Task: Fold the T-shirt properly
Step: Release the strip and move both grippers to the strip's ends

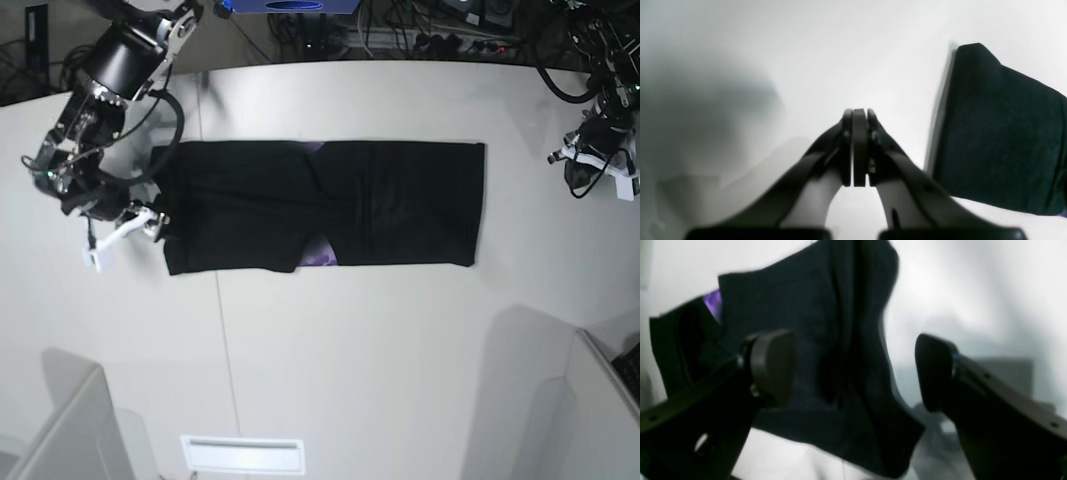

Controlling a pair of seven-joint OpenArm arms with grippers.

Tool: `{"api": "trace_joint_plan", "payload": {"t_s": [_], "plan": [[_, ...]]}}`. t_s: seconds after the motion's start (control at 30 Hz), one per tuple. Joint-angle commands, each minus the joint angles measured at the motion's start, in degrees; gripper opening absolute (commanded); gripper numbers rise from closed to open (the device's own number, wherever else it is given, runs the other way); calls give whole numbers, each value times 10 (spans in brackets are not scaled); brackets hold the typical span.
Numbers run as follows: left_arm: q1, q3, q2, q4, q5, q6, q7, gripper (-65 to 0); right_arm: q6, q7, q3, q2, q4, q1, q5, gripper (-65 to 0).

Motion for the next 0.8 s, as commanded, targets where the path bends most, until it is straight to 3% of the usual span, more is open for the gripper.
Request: {"api": "trace_joint_plan", "payload": {"t_s": [0.0, 0.2, 0.27, 0.37, 0.6, 0.77], "plan": [[0, -3, -8, 9, -7, -1, -11, -650, 1, 4, 2, 14, -7, 13, -5, -134], [-8, 1, -5, 9, 48, -1, -11, -650, 6, 0, 1, 20, -58, 18, -9, -132], [-16, 2, -5, 9, 63, -1, -11, -650, 24, 0, -11, 16, -60, 11, -9, -132], [-19, 2, -5, -3, 67, -1, -11, -650, 47, 0, -43, 15, -60, 5, -9, -132], [-28, 3, -5, -33, 68, -1, -12, -650, 48, 3, -88, 3, -60, -7, -9, -134], [-41, 77, -9, -77, 70, -1, -53, -650, 48, 9, -88, 2, -89, -5, -10, -135]]}}
